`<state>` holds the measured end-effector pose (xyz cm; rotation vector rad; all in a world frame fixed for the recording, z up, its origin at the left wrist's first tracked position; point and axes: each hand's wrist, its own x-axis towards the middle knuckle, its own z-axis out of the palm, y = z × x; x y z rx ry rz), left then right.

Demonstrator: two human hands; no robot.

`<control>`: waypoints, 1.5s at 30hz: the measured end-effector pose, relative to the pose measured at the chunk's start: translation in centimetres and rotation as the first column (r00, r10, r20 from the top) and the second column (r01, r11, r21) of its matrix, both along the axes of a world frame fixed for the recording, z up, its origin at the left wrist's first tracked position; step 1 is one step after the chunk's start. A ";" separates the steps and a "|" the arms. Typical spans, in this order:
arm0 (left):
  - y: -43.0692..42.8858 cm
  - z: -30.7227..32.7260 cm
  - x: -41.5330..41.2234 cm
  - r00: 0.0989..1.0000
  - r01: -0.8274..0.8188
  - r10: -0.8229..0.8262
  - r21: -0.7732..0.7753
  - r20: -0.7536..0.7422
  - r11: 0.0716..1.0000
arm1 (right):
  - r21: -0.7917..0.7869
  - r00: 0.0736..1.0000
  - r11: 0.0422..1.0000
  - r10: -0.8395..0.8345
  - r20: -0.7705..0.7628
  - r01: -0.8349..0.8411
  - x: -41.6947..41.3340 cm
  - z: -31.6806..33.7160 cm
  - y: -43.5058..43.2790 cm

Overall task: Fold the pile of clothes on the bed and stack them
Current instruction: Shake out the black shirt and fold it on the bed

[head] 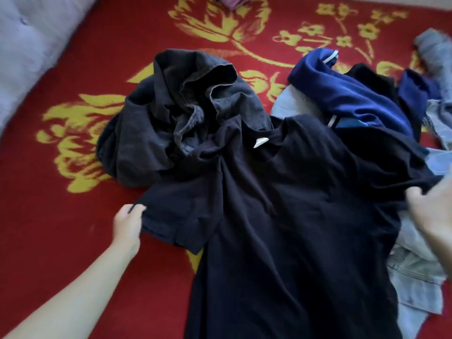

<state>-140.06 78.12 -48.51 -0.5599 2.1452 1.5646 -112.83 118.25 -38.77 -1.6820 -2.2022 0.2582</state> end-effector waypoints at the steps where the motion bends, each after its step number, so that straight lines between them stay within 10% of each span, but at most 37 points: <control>1: -1.2 -0.2 -0.6 0.999 -0.052 0.052 0.040 0.001 0.998 | 0.052 0.994 0.994 0.090 0.059 -0.094 -1.1 -0.7 -1.7; 8: -3.9 2.0 -2.3 0.955 0.112 -0.132 -0.088 -0.267 0.990 | -0.060 0.646 0.693 0.697 0.310 -0.719 -9.4 -5.0 -13.5; 12: -6.0 3.1 -3.3 0.936 0.146 -0.203 -0.206 -0.288 0.968 | -0.365 0.535 0.659 0.750 0.390 -0.657 -10.2 -6.7 -17.8; 15: -7.2 2.2 -3.1 0.998 0.049 -0.047 -0.078 0.036 0.996 | -0.626 0.476 0.615 0.781 0.403 -0.479 -9.3 -8.5 -18.6; 26: -4.6 -2.7 0.1 0.959 0.281 -0.271 -0.147 0.084 0.948 | -0.572 0.513 0.608 0.787 0.344 -0.550 -7.6 -9.6 -20.8; 32: -4.6 -0.5 0.3 0.958 0.119 -0.191 -0.309 -0.214 0.944 | -0.569 0.560 0.587 0.790 0.249 -0.576 -6.6 -8.9 -20.1; 37: 0.7 9.9 3.0 0.700 0.251 -0.364 -0.264 -0.615 0.931 | -0.368 0.751 0.710 0.659 0.048 -0.600 -4.9 -8.3 -18.0; 41: 8.7 12.5 6.5 0.571 0.787 -0.623 0.138 -0.535 0.602 | -0.277 0.854 0.813 0.516 -0.066 -0.513 -3.9 -7.9 -15.5; 45: 13.1 9.2 7.9 0.439 0.890 -0.848 0.014 -0.296 0.455 | -0.152 0.905 0.895 0.403 -0.133 -0.420 -2.2 -6.5 -11.6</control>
